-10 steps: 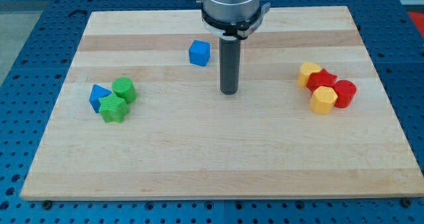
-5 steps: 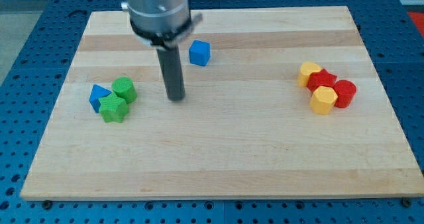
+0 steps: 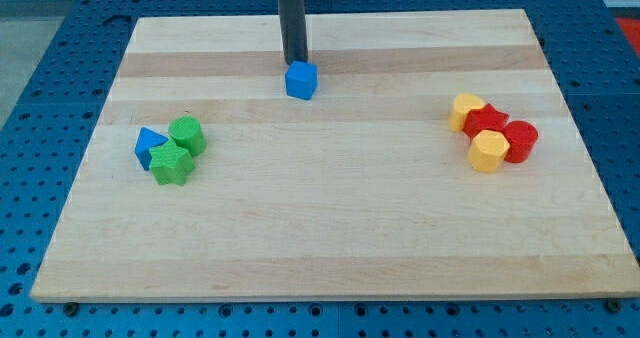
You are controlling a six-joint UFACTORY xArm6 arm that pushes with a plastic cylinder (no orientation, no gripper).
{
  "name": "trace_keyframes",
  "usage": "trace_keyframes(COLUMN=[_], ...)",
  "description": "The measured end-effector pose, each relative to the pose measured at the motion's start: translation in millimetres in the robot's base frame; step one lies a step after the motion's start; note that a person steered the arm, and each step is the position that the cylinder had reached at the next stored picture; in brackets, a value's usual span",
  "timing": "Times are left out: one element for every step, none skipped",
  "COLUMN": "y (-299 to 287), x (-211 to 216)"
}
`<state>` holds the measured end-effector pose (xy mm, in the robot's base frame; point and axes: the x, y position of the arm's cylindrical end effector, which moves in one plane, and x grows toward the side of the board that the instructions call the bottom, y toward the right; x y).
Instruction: Push the blue cube towards the bottom center of the board
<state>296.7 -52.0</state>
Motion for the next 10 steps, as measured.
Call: trace_keyframes(y=[0.1,6.8,17.3,33.7,39.4,39.4,28.4,13.9,15.2,40.5], x=[27.5,69.7,111.3,149.9,166.5,166.7,145.5,156.0,170.9,170.9])
